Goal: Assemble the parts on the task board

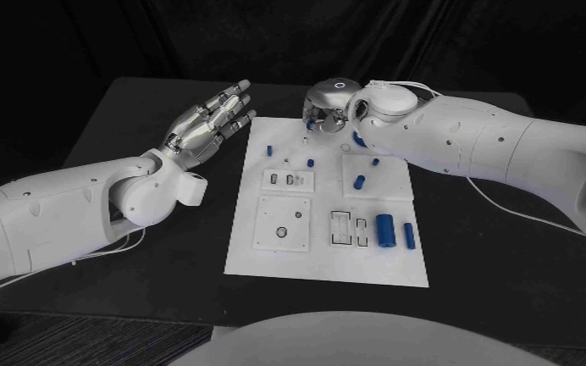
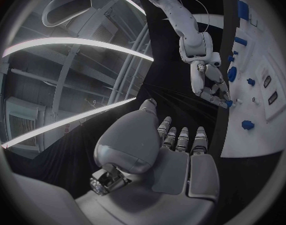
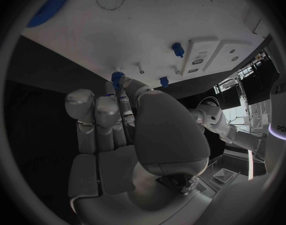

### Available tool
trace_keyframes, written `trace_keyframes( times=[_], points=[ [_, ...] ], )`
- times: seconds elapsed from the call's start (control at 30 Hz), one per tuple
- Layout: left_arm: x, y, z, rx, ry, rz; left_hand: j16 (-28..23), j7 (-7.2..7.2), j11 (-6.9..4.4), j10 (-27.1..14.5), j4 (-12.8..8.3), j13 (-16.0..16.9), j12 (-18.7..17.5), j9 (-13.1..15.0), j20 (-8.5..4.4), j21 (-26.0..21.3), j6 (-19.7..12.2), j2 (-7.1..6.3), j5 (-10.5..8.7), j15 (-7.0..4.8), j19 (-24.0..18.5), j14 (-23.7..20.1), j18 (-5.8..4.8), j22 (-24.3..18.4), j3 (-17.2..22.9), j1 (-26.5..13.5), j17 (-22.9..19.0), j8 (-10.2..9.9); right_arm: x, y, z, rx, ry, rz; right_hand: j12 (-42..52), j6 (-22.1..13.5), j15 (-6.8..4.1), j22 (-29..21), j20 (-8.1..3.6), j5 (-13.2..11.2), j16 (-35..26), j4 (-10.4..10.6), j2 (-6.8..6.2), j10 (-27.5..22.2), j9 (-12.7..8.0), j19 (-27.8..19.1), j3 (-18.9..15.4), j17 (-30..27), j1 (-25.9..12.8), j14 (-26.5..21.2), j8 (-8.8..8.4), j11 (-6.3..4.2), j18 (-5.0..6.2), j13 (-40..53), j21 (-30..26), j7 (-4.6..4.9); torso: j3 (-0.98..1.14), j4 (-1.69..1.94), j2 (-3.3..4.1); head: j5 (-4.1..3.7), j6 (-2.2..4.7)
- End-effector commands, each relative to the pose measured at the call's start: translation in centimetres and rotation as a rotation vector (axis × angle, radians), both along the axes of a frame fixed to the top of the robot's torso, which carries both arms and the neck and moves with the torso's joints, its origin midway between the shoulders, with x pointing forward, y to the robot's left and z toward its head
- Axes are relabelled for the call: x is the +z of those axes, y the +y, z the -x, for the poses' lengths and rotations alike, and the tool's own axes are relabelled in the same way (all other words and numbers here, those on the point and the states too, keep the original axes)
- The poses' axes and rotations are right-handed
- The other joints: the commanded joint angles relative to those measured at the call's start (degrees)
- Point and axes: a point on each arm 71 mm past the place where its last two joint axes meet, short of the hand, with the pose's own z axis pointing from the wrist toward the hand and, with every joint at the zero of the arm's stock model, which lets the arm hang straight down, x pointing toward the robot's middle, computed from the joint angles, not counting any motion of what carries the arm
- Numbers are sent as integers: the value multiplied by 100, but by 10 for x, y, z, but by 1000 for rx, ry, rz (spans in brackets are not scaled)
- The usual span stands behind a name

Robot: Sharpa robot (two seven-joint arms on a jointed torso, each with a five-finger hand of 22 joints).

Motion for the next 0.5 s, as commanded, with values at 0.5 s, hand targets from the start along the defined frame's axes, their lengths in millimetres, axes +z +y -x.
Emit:
trace_keyframes(
  times=[0.5],
  points=[
    [2, 1, -1, -10, -13, 15, -21, 15, 47, -9, -35, -6, -37, 8, 37, -19, 70, 27, 31, 59, 4, -2, 49, -9, 29, 59, -5, 30, 0, -13, -2, -30, -47, -38, 128, -2502, 70, -636, 64, -596, -368, 302, -164, -2505, -321, -661, -857, -571, -245, -510, -65, 227, 70, 11, -660, -366, -3, -2, -9, 12, 5]
  ],
)
